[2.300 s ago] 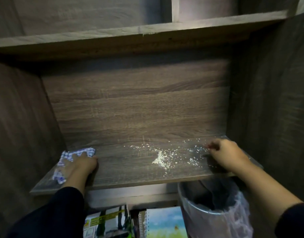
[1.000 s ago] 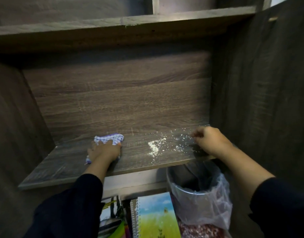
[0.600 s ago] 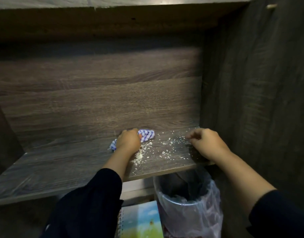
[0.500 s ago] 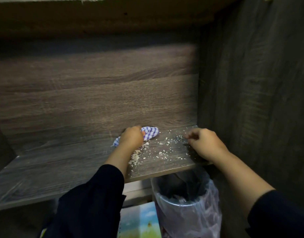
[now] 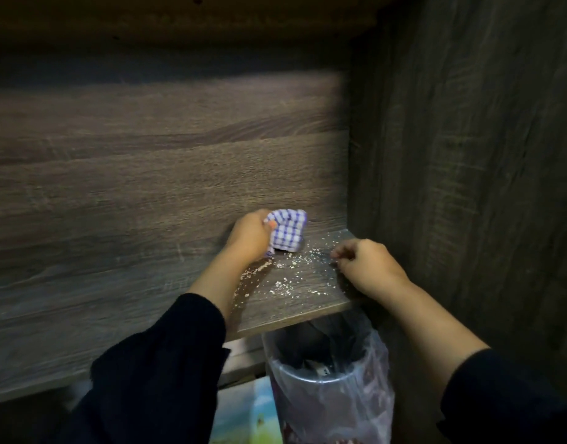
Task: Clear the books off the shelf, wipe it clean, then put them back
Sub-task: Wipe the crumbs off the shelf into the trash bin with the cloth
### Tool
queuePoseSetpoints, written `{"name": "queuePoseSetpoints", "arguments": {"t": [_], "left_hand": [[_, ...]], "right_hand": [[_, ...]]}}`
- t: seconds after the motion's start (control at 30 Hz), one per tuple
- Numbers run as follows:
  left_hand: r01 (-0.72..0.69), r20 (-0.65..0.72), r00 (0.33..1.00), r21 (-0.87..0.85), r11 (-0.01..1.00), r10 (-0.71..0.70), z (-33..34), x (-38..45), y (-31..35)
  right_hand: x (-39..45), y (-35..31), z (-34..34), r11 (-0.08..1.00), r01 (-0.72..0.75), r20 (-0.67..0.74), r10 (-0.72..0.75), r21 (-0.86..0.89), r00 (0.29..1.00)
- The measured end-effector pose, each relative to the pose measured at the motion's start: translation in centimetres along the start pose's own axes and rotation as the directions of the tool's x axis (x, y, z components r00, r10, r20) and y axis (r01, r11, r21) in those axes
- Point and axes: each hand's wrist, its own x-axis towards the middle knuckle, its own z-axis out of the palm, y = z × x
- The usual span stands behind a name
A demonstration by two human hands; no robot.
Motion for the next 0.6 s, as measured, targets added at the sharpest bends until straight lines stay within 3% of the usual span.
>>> {"name": "queuePoseSetpoints", "arguments": {"t": [0.1,0.27,0.4,0.6], "left_hand": [[0.06,-0.121,0.992,0.198,0.978,-0.036,-3.8,-1.5,-3.1],[0.229,-0.223,0.966,0.519,0.823,-0.128,-7.6,-7.2,-10.3],[0.36,-0.233,0.933,0.544,0.758,-0.275,-6.6,-9.1,-11.8],[0.438,-0.149,0.899,0.349,0.828,-0.413,-0.2,-8.5,-4.7]], "right_hand": [[-0.6,-0.1,-0.6,1.0,0.01,-0.026,-0.01,0.001,1.0],[-1.9,-0.5,-1.9,1.0,-0.001,-0.013,0.001,0.009,1.0],[-2.5,-0.9,-2.4,1.0,-0.001,-0.01,0.001,0.004,1.0],[-2.5,-1.3,-2.6,1.0,0.003,-0.008,-0.003,0.009,1.0]]}}
